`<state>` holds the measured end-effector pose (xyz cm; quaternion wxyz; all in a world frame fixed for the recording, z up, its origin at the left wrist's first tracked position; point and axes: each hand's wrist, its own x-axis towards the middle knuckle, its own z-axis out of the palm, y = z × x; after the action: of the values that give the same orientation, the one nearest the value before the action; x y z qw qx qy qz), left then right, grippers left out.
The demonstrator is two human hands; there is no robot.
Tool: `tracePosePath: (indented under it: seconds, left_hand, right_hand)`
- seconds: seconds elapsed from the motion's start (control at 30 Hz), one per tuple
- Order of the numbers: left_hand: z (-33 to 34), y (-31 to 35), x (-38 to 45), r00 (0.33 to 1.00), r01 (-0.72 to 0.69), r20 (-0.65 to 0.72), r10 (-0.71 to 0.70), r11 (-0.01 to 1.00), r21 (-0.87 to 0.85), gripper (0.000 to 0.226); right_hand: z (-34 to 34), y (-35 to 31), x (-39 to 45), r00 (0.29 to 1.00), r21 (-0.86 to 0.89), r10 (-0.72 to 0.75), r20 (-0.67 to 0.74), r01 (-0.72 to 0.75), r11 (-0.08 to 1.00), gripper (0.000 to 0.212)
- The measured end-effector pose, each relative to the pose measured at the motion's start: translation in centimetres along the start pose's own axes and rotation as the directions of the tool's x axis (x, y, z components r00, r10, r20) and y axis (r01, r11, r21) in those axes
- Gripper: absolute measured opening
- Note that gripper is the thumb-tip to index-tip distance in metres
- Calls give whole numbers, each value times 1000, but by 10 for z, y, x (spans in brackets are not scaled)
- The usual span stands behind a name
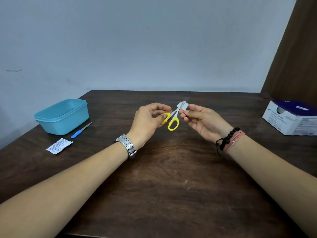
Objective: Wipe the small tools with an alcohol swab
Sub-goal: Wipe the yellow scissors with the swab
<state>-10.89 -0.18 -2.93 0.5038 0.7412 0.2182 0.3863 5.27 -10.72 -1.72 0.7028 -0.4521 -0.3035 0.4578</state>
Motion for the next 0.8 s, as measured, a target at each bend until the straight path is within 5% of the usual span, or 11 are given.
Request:
tracePosePath:
  seconds: [0.8]
  left_hand:
    - [4,5,-4,978,-206,18,207,956,210,23]
  right_hand:
    - [5,2,0,993,-82,-102,-66,96,992,13]
